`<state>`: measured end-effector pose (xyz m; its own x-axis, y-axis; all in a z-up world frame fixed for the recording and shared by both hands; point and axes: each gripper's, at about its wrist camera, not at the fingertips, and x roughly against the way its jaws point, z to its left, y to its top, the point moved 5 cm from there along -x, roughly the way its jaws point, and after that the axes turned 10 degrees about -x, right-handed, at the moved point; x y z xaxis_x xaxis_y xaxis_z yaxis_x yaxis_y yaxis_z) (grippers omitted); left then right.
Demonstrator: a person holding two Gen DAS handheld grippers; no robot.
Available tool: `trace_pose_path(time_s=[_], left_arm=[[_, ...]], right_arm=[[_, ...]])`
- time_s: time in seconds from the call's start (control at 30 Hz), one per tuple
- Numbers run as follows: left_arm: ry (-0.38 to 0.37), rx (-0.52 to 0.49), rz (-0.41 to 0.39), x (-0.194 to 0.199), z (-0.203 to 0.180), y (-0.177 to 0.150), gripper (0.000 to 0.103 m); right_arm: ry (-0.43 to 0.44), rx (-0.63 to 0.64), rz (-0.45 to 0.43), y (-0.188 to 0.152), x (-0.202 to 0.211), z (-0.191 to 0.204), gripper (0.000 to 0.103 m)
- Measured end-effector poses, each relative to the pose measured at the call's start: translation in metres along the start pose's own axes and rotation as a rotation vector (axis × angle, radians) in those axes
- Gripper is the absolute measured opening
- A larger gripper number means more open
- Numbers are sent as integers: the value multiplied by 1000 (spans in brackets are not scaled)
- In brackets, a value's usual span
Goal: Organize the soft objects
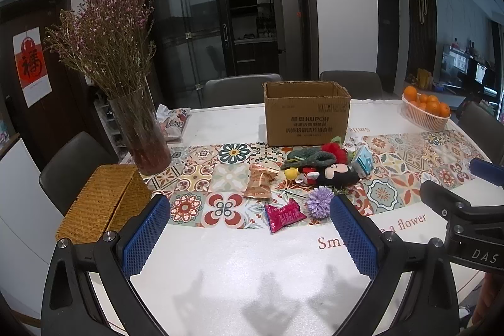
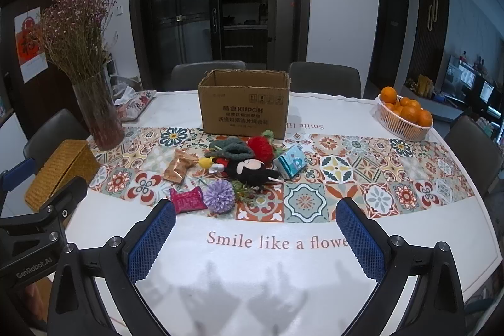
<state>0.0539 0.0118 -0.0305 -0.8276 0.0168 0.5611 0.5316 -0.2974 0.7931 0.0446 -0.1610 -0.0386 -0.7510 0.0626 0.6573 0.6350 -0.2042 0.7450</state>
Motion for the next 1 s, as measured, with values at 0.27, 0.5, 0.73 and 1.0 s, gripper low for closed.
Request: trace_pose_path(time_s=[0.27,0.5,0.73,1.0], left_arm=[[-17,-4,9,-6,1,0,103],[-43,-11,31,-19,1,-1,103],[-55,-5,44,-36,4,2,103],[-79,29,89,-70,20,6,103]], right_arm=[[0,-5,17,1,-6,-1,103],[1,-4,39,1,-17,1,103],[13,-18,58,11,-35,6,103],[21,-48,73,27,-68,20,103]])
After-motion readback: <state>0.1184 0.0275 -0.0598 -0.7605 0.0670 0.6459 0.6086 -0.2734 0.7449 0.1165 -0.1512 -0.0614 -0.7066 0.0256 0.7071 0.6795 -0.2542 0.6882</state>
